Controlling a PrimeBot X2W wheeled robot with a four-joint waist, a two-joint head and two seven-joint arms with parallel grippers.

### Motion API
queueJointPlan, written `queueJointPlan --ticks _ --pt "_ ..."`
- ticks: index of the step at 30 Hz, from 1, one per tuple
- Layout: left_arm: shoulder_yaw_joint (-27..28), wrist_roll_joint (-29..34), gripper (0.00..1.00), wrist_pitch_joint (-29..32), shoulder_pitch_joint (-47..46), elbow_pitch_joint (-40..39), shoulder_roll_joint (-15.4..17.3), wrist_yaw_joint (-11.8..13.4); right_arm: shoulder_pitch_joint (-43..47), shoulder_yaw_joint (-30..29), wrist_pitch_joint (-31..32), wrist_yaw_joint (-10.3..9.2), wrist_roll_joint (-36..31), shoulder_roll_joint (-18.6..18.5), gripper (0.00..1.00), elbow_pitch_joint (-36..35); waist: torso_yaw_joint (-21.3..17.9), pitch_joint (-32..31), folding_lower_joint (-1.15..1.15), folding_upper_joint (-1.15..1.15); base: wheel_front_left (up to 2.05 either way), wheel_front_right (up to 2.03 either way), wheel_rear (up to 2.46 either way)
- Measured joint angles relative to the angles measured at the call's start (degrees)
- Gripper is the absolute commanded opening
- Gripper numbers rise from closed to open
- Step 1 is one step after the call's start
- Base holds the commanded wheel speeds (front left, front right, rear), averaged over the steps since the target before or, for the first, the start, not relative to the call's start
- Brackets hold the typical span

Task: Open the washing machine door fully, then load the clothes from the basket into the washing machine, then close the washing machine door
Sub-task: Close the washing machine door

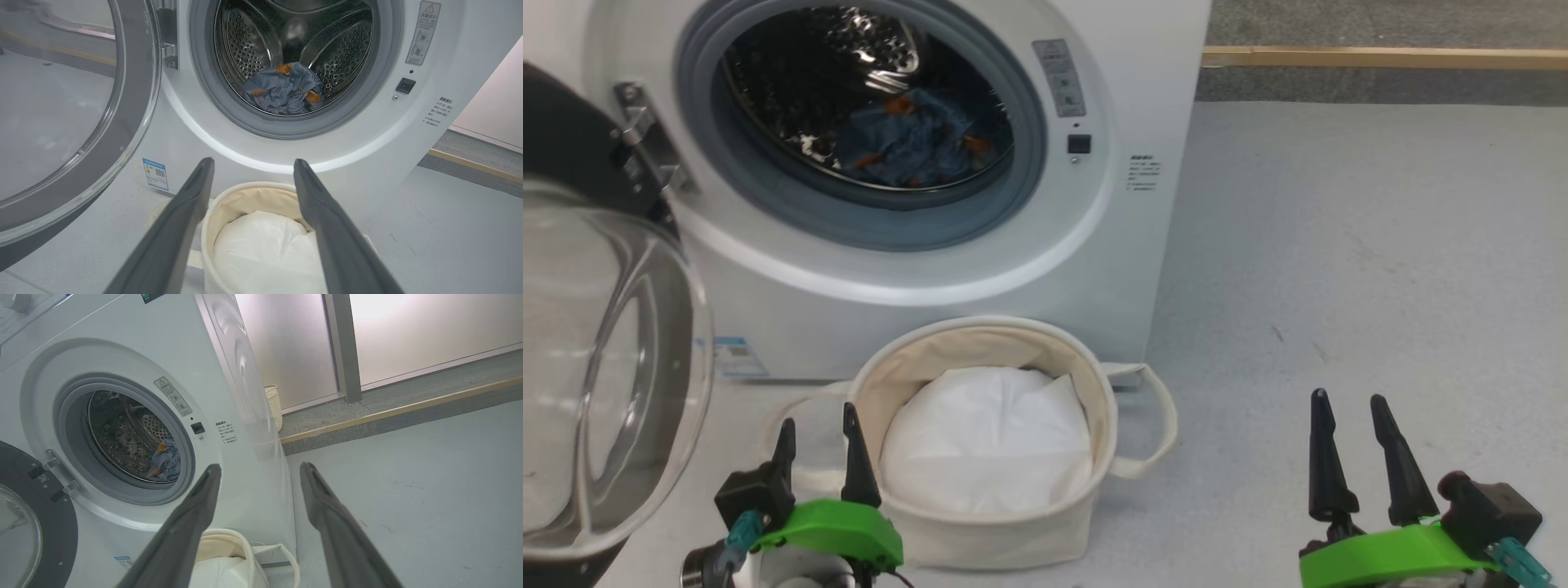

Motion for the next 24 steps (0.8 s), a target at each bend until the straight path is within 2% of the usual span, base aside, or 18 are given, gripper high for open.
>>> queueJointPlan --ticks 11,14,24 --pt "-0.01 0.14 1.00 0.00 -0.01 0.22 0.04 0.32 -0.08 0.29 0.00 0.00 0.01 0.05 1.00 0.20 0.57 0.33 0.00 0.00 -2.36 1.58 0.79" --pt "-0.63 2.48 1.00 0.00 -0.02 0.85 0.03 1.02 -0.08 0.32 0.00 0.00 0.08 0.05 1.00 0.25 0.81 0.48 0.00 0.00 -2.17 1.60 0.57" --pt "-0.53 2.47 1.00 0.00 -0.04 0.87 0.09 1.22 -0.07 0.34 0.00 0.00 0.08 0.05 1.00 0.40 1.56 0.67 0.00 0.00 -1.10 1.07 0.04"
